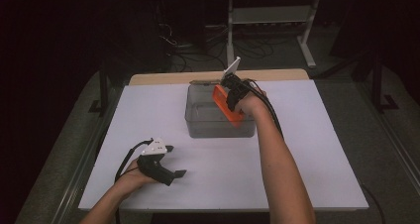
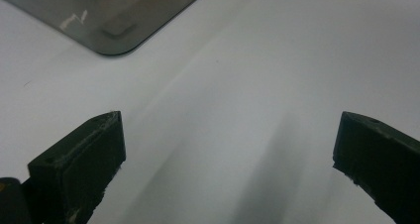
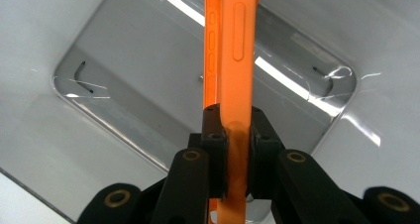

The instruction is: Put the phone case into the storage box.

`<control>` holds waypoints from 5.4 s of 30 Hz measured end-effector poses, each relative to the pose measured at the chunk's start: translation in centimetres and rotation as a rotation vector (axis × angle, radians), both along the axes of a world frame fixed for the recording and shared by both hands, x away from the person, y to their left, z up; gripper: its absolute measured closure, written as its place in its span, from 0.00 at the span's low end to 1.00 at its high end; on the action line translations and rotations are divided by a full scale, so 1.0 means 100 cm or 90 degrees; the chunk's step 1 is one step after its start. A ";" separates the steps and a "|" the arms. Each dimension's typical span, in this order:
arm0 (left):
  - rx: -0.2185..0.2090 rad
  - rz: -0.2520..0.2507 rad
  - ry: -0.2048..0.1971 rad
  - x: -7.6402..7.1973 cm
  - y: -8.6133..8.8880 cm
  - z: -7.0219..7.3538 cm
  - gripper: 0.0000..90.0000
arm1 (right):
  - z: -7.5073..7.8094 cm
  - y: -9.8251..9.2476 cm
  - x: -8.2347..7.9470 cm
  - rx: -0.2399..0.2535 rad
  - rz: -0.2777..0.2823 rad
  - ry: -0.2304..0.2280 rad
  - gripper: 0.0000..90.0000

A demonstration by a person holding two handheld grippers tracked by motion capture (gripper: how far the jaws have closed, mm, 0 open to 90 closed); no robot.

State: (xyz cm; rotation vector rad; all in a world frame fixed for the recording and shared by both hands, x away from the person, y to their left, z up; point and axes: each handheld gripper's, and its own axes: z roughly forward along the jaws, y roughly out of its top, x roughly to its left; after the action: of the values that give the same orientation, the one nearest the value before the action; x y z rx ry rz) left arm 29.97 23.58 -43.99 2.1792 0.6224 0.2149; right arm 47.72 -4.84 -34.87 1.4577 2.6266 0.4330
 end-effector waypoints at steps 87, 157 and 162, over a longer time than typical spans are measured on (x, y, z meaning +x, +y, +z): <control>0.004 -0.007 0.008 -0.001 -0.001 -0.001 0.00 | -0.021 -0.032 0.009 -0.014 -0.271 0.104 0.87; -0.001 -0.005 0.014 0.002 0.000 0.000 0.00 | 0.034 -0.022 -0.005 -0.006 -0.136 -0.030 0.32; -0.011 0.003 0.015 0.003 0.002 0.001 0.00 | 0.034 -0.022 -0.008 0.006 -0.112 -0.051 0.20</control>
State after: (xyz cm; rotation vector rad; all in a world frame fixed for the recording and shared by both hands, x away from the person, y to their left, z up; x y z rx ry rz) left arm 30.22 23.78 -43.91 2.1673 0.6400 0.1860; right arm 46.92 -7.08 -31.50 1.6219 2.4133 0.4732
